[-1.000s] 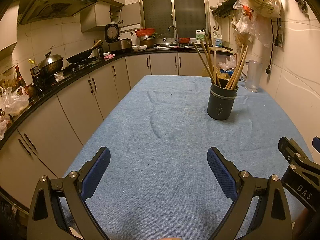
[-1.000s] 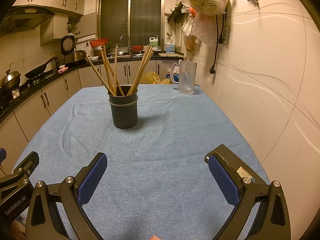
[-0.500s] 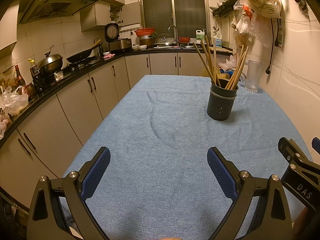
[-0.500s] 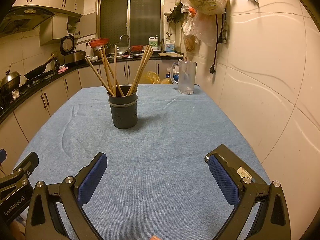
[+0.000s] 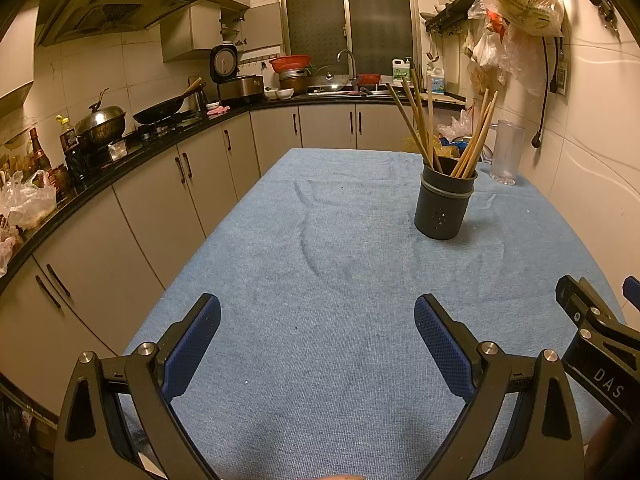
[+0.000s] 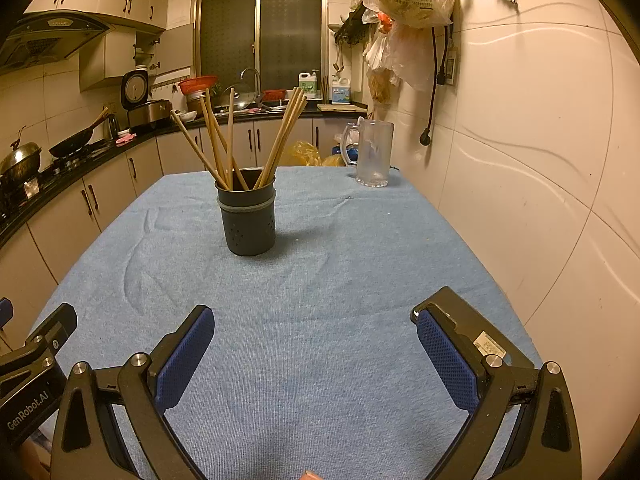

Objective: Organize utensils

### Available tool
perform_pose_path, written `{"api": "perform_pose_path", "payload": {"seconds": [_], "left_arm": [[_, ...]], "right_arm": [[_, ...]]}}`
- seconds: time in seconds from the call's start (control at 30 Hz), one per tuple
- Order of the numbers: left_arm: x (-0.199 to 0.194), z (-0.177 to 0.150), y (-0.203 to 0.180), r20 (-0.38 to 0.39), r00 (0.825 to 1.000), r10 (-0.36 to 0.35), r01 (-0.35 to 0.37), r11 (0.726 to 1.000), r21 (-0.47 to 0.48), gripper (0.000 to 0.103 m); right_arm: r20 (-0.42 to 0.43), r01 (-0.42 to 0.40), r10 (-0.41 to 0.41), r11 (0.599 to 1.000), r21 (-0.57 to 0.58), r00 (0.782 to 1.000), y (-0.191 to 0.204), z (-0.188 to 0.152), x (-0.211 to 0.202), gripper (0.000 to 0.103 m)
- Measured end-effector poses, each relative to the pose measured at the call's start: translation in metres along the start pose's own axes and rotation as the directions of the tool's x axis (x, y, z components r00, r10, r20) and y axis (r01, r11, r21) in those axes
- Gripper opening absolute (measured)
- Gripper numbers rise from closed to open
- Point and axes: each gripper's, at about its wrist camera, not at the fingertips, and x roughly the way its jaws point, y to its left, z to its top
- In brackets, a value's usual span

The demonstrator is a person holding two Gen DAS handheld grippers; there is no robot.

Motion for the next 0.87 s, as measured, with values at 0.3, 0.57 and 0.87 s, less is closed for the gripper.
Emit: {"api": "perform_pose_path", "payload": {"seconds": [0.3,0.57,0.87], "left_arm": [[0.006,-0.001,-0.001,-0.012,1.0,0.005,-0.005,1.0,-0.009,0.097],[0.018,0.004,0.005,-0.028,0.999,0.016,-0.017,0.999,-0.035,0.097],[0.055,0.009,0.02,-0.103,0.995,0.008,-0.014,0.998,-0.061,0.097]], "right_arm": [[-0.014,-0.004,0.004,1.0,0.001,1.0,0.003,-0.001,0.006,0.103],[-0.028,-0.012,0.012,1.0,-0.009,1.0,0.008,0.003,0.019,0.103],[-0.088,-0.014,0.013,1.0,-0.017,0.996,0.005,0.011,0.049,0.103]]}}
